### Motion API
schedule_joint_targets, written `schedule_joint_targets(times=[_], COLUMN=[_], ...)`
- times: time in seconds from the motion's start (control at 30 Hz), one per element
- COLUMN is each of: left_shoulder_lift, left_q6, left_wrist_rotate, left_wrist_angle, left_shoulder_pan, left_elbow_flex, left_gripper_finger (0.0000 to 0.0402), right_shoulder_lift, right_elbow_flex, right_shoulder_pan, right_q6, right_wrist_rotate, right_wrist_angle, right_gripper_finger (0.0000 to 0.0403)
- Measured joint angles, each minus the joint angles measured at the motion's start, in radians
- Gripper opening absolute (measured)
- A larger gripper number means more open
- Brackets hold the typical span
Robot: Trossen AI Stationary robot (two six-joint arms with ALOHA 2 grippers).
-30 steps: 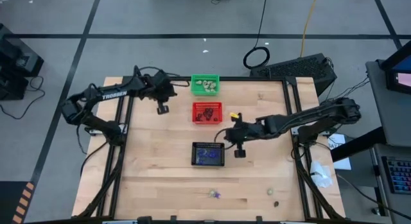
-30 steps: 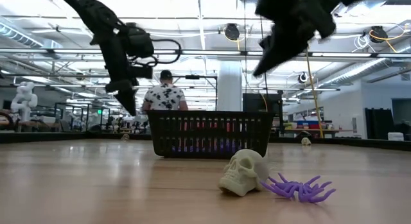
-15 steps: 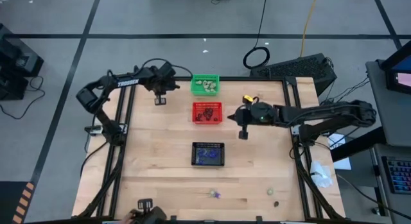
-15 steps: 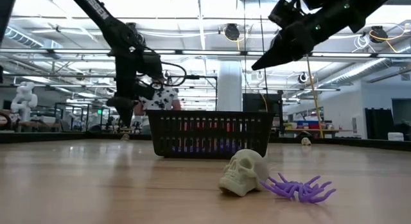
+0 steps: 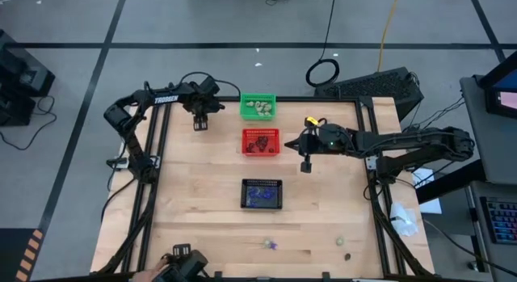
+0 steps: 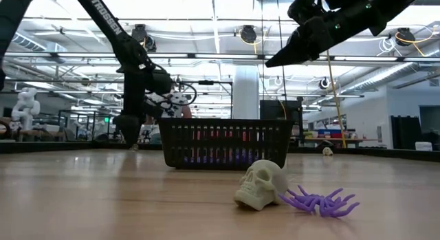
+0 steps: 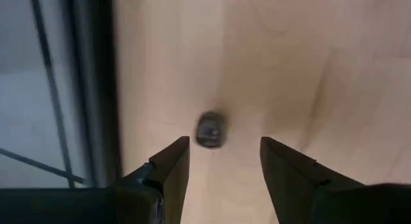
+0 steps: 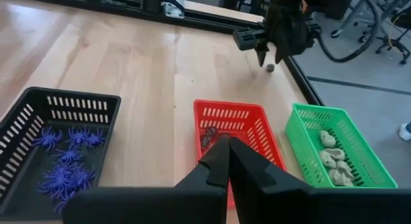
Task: Sort Halloween decoration
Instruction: Put the black skull toy into the red basket
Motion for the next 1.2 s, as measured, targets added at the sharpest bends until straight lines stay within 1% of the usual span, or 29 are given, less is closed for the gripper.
schedule_joint_targets(times=[0.13, 0.33, 0.5, 0.6, 1.0, 1.2], left_shoulder_lift=[0.04, 0.065, 0.066, 0.067, 0.072, 0.071], left_q6=[0.005, 0.033, 0.041, 0.008, -0.015, -0.044], left_wrist_rotate=[0.006, 0.029, 0.041, 0.038, 0.125, 0.198], left_wrist_angle=[0.017, 0.034, 0.043, 0.056, 0.055, 0.062], left_shoulder_pan=[0.012, 0.017, 0.017, 0.019, 0.031, 0.047], left_elbow_flex=[0.0, 0.002, 0.0, 0.0, 0.037, 0.032], left_gripper_finger=[0.0185, 0.0184, 0.0166, 0.0159, 0.0157, 0.0157], right_shoulder_lift=[0.0, 0.0, 0.0, 0.0, 0.0, 0.0], right_elbow_flex=[0.0, 0.0, 0.0, 0.0, 0.0, 0.0], right_shoulder_pan=[0.0, 0.0, 0.0, 0.0, 0.0, 0.0], right_q6=[0.002, 0.003, 0.005, 0.006, 0.006, 0.006], right_wrist_rotate=[0.0, 0.0, 0.0, 0.0, 0.0, 0.0], right_wrist_angle=[0.0, -0.001, -0.001, -0.001, -0.002, -0.002], right_gripper_finger=[0.0, 0.0, 0.0, 0.0, 0.0, 0.0])
